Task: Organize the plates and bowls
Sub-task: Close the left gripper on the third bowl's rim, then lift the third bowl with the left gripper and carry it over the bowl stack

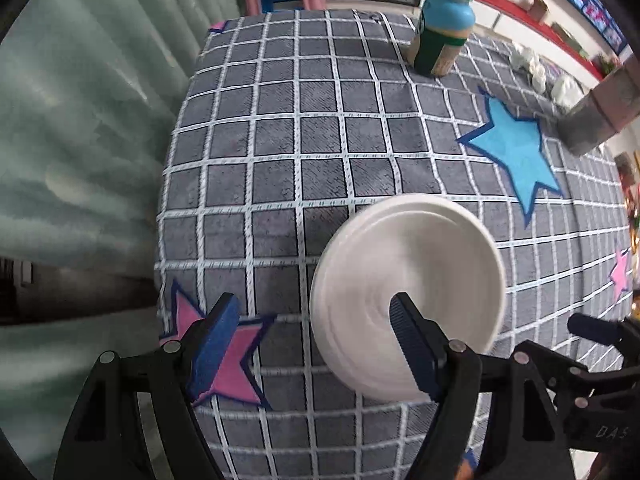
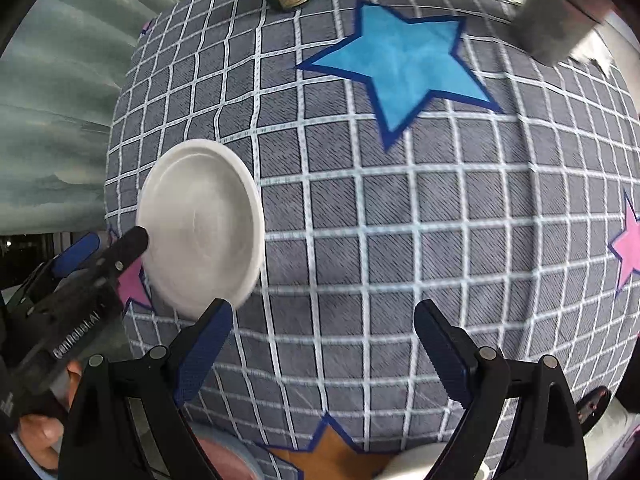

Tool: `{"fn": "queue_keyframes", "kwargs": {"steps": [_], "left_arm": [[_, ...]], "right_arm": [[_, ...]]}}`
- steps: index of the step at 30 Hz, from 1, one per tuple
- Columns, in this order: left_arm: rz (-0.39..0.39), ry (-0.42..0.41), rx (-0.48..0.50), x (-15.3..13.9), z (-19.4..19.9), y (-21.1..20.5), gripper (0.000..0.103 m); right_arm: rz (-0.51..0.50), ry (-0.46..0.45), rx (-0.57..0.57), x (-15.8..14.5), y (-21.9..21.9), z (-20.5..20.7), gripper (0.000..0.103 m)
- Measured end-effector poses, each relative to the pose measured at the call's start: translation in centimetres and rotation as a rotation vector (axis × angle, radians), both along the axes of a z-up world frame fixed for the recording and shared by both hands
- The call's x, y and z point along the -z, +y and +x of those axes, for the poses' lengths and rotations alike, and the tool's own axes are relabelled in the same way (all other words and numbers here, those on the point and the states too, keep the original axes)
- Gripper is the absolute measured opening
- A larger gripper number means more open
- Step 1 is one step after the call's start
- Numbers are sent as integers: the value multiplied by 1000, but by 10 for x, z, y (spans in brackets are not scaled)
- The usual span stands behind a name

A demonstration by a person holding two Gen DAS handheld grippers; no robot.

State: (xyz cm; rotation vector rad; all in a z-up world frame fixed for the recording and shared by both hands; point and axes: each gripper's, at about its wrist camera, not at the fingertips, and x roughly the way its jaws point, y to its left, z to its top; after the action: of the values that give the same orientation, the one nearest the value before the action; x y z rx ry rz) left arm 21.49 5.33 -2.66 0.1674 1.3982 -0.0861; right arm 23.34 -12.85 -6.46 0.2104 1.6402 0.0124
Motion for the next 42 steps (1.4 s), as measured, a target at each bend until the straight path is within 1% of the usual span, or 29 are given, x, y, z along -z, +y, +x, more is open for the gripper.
{"fn": "queue_keyframes", "kwargs": {"steps": [2, 5, 8, 10, 12, 13, 14, 16, 18, 19, 20, 22, 26, 27, 33, 42], "left_arm": [[15, 9, 10, 10, 7, 2, 80], [-3, 36, 15, 23, 16, 6, 80], [6, 57, 40, 33, 22, 3, 80], [-4, 80, 51, 40, 25, 0, 80], [-29, 110, 47, 46, 27, 1, 73], [-39, 123, 45, 49, 29, 1, 67], [-44, 133, 45, 52, 30, 1, 60], [-55, 143, 51, 57, 29, 1, 56], [-71, 142, 76, 58, 27, -4, 46], [-79, 147, 88, 59, 28, -10, 38], [-87, 151, 103, 60, 27, -15, 37], [-89, 159, 124, 61, 24, -27, 36], [-102, 175, 166, 62, 16, -53, 35], [-101, 178, 177, 62, 12, -60, 33], [-111, 186, 210, 62, -7, -91, 33], [-110, 191, 257, 55, -50, -138, 33]], "right_arm": [[-4, 15, 9, 10, 1, 6, 93], [-4, 27, 21, 21, 2, 15, 93], [-3, 26, 11, 29, 7, 22, 93], [-10, 25, 2, 34, 11, 26, 93], [-21, 20, 9, 36, 14, 28, 93], [-20, 20, 11, 38, 17, 29, 93], [-14, 19, 15, 40, 18, 30, 81], [4, 21, 20, 44, 23, 32, 59], [34, 23, 24, 50, 29, 35, 50], [54, 22, 20, 53, 33, 35, 42], [63, 24, 13, 56, 35, 33, 37], [57, 27, -1, 60, 41, 31, 32], [71, 35, 11, 63, 36, 20, 32], [72, 37, 12, 63, 33, 16, 32], [63, 53, 10, 65, 17, -13, 32], [58, 78, 35, 71, -10, -74, 32]]}}
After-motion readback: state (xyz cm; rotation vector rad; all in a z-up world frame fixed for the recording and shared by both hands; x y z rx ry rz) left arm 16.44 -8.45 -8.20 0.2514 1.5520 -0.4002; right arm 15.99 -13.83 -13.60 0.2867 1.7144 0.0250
